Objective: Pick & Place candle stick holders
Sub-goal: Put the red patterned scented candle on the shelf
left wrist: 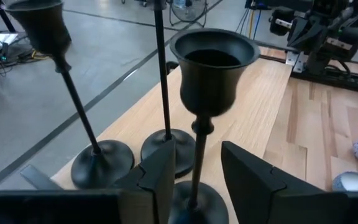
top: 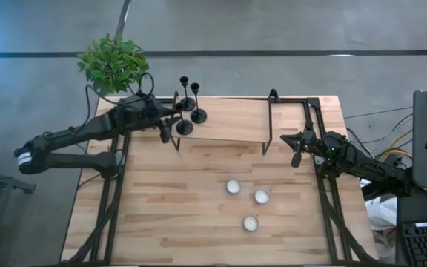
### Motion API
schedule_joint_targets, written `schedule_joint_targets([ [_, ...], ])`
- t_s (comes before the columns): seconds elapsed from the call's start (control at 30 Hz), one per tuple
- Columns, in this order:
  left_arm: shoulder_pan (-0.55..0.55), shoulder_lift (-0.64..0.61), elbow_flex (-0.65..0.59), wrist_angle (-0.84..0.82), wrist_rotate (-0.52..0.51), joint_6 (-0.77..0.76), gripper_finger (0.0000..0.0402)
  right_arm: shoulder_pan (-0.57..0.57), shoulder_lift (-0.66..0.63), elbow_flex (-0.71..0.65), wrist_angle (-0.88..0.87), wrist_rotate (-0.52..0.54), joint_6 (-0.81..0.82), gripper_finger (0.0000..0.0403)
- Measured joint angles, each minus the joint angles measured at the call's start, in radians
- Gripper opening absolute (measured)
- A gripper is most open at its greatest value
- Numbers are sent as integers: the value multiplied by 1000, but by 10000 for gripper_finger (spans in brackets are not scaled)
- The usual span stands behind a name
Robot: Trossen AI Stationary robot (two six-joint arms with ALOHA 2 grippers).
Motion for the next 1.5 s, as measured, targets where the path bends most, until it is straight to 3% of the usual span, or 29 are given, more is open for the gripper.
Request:
schedule_joint_targets([
  [0.23, -1, -77, 0, -157, 5, 0, 142, 0, 0, 0, 0, 0, 0, 8],
  [0.47, -1, -152, 0, -263, 132, -18, 143, 0, 0, 0, 0, 0, 0, 8],
  [0.73, -8, -221, 0, -268, 365, -112, 142, 0, 0, 0, 0, 0, 0, 8],
  [0.83, -36, -247, -4, -249, 394, -185, 142, 0, 0, 0, 0, 0, 0, 8],
  [0.93, -95, -275, -54, -101, 390, -251, 142, 0, 0, 0, 0, 0, 0, 8],
  [1.03, -186, -292, -151, 169, 341, -324, 142, 0, 0, 0, 0, 0, 0, 8],
  [1.17, -348, -281, -274, 433, 168, -317, 142, 0, 0, 0, 0, 0, 0, 8],
  [1.37, -599, -238, -328, 485, -150, -192, 142, 0, 0, 0, 0, 0, 0, 8],
  [1.5, -708, -205, -328, 541, -340, -83, 142, 0, 0, 0, 0, 0, 0, 8],
])
